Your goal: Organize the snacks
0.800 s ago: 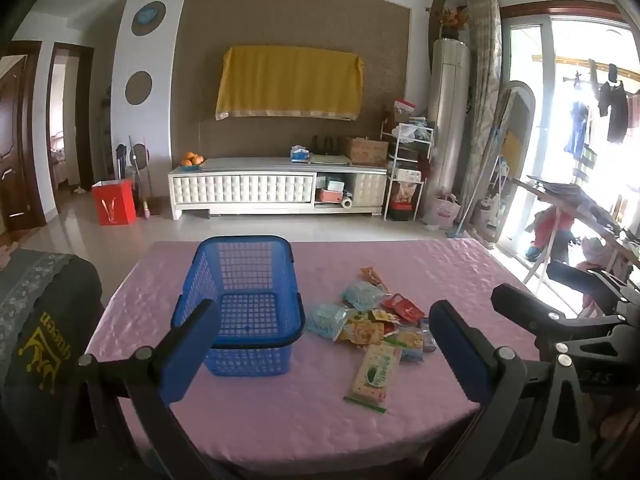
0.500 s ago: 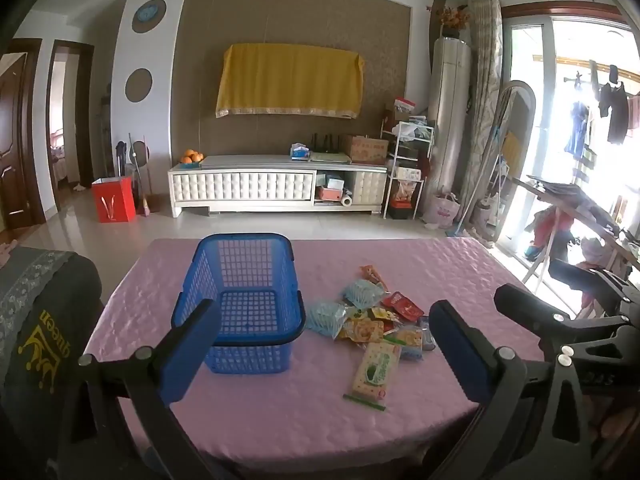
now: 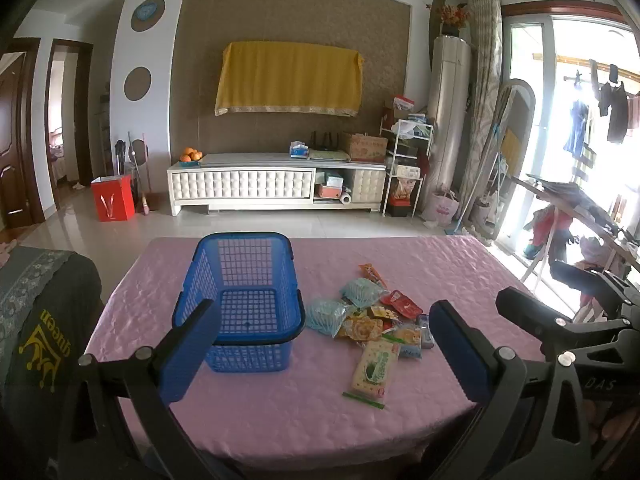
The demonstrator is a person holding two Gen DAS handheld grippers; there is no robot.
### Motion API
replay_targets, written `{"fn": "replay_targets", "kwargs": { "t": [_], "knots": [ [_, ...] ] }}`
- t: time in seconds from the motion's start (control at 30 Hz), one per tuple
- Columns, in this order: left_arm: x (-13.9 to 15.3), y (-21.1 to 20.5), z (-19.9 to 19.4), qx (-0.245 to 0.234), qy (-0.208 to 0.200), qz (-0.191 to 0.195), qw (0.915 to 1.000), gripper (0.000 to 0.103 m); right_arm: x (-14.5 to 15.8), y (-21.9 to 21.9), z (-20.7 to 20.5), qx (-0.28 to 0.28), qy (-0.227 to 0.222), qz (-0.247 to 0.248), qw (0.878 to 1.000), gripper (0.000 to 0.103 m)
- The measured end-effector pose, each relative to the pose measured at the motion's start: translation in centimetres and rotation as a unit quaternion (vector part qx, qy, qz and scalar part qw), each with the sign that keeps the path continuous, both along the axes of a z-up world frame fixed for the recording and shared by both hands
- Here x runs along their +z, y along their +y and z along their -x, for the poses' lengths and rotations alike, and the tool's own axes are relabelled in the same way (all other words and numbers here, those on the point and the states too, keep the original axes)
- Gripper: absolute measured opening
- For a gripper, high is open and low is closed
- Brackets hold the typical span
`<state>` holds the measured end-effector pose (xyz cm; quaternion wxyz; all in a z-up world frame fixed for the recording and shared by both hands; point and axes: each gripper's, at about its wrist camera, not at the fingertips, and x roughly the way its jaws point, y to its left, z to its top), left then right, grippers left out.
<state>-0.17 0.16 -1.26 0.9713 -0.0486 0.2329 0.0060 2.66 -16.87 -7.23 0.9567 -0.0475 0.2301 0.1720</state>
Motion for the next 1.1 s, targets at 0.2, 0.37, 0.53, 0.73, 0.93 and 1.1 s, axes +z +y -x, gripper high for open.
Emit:
{"fn": "replay_targets", "kwargs": {
  "t": [0.2, 0.37, 0.53, 0.73, 0.93, 1.1],
  "knots": [
    [0.0, -0.1, -0.1, 0.0, 0.001, 0.0, 1.0, 0.103, 0.1, 0.0, 0.1, 0.0, 0.001, 0.0, 1.0, 0.103],
    [0.1, -0.1, -0.1, 0.001, 0.002, -0.002, 1.0, 0.103, 0.1, 0.1, 0.2, 0.0, 0.001, 0.0, 1.0, 0.103],
    [1.0, -0.2, 0.3, -0.002, 0.002, 0.001, 1.0, 0.103, 0.2, 0.2, 0.4, -0.004, -0.007, 0.003, 1.0, 0.103],
    [1.1, -0.1, 0.4, -0.003, 0.003, 0.005, 1.0, 0.103, 0.0, 0.1, 0.3, 0.0, -0.001, -0.004, 1.0, 0.103],
    [1.2, 0.1, 0.4, -0.003, 0.001, 0.004, 1.0, 0.103, 0.1, 0.1, 0.4, 0.004, -0.002, -0.005, 1.0, 0.103],
    [1.5, 0.3, 0.5, -0.002, 0.002, 0.007, 1.0, 0.103, 0.2, 0.1, 0.6, 0.008, 0.0, -0.006, 1.0, 0.103]
  ]
}}
